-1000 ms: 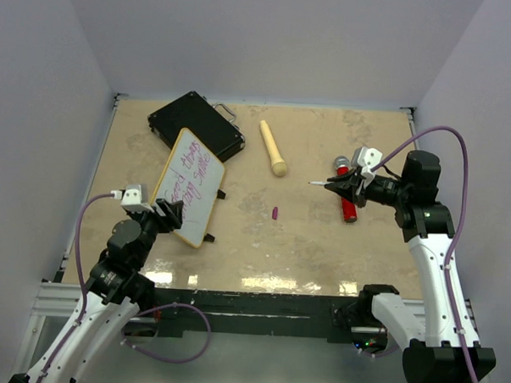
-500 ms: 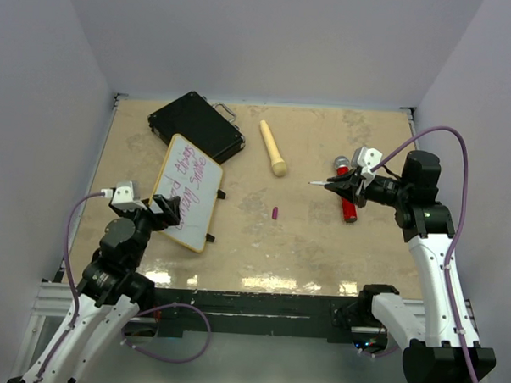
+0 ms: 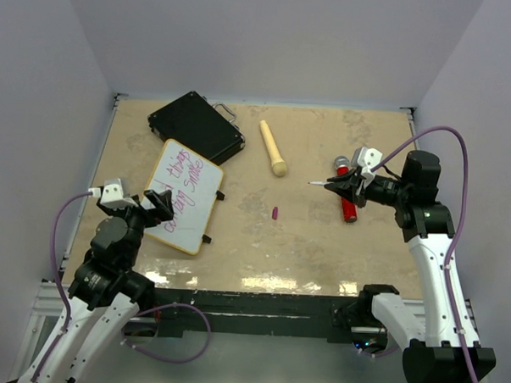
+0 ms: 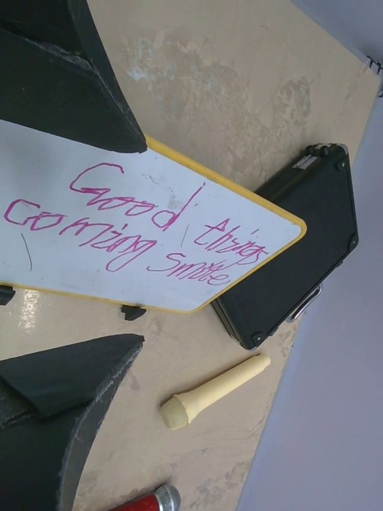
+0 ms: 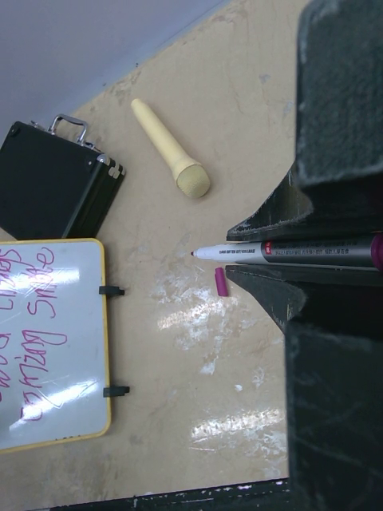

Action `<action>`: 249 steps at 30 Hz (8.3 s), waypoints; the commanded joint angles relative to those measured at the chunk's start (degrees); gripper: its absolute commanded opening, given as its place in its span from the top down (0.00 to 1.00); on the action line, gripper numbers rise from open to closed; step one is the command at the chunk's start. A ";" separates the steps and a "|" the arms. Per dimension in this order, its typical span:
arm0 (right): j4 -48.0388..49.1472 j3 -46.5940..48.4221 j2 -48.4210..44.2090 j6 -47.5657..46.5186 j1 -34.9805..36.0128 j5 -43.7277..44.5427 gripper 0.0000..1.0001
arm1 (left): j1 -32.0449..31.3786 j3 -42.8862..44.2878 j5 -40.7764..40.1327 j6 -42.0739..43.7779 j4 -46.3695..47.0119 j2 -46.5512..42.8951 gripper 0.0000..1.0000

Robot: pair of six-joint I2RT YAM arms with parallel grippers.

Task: Write a sentence on the whiteboard
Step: Put down the whiteboard on the whiteboard stand, then pick up the pen cap from the center of the board, then insert the whiteboard marker without the cap into the pen cap.

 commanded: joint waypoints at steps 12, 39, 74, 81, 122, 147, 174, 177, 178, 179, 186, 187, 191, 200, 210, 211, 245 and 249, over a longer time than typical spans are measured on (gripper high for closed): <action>0.46 0.32 1.34 0.22 -0.05 -1.41 1.00 | 0.26 8.94 34.22 -0.37 9.78 21.39 0.01; 7.49 -2.23 5.56 8.39 -0.14 7.91 1.00 | -25.93 36.27 21.50 -7.06 8.47 83.50 0.58; 7.23 -2.41 4.94 7.87 -0.05 8.09 1.00 | -25.93 49.13 12.36 11.21 -5.71 101.54 0.74; 7.41 -2.41 5.30 7.95 -0.14 7.82 1.00 | -25.06 47.80 14.99 13.25 -3.41 99.51 0.65; 5.39 -1.62 7.93 6.29 -0.14 7.21 1.00 | -25.58 39.81 14.73 20.18 6.25 95.48 0.99; 0.29 -1.88 14.79 -1.53 11.73 2.29 1.00 | -24.61 -0.52 36.53 42.77 57.23 64.18 1.00; -2.17 -1.27 18.48 -4.00 17.27 -2.19 1.00 | -24.70 -6.78 46.37 43.48 71.74 62.68 1.00; -2.17 -1.27 18.39 -4.00 17.27 -2.28 1.00 | -24.70 -6.34 46.64 43.65 71.04 63.29 1.00; -2.00 -1.27 18.48 -3.82 17.35 -2.37 1.00 | -24.70 -6.25 46.90 43.56 70.95 63.38 1.00; -2.00 -1.27 18.31 -3.82 17.27 -2.37 1.00 | -24.70 -6.17 47.07 43.56 71.04 63.65 1.00; -1.56 -1.35 18.13 -3.47 17.35 -2.02 1.00 | -24.70 -5.90 47.25 43.91 70.42 64.18 1.00; -1.56 -1.35 18.22 -3.38 17.35 -2.02 1.00 | -24.70 -5.90 47.25 43.83 70.34 64.18 1.00; -1.12 -1.62 18.48 -3.03 17.35 -2.11 1.00 | -24.79 -5.64 47.69 43.74 70.25 64.26 1.00; -0.42 -2.06 19.27 -2.15 17.53 -2.28 1.00 | -24.88 -5.37 48.22 43.21 70.51 64.35 1.00; -0.06 -2.14 20.59 -1.80 18.49 -1.84 1.00 | -24.88 -5.20 48.04 42.33 71.21 64.18 1.00; 0.02 -2.14 20.94 -1.71 18.67 -1.76 1.00 | -24.79 -5.20 48.04 41.99 71.65 64.09 1.00; 1.52 -1.00 32.19 1.10 25.17 1.67 1.00 | -28.92 29.15 52.26 38.82 69.19 66.10 1.00; 1.52 -0.91 32.19 1.19 25.17 1.93 1.00 | -28.92 34.26 54.02 39.87 67.79 67.95 1.00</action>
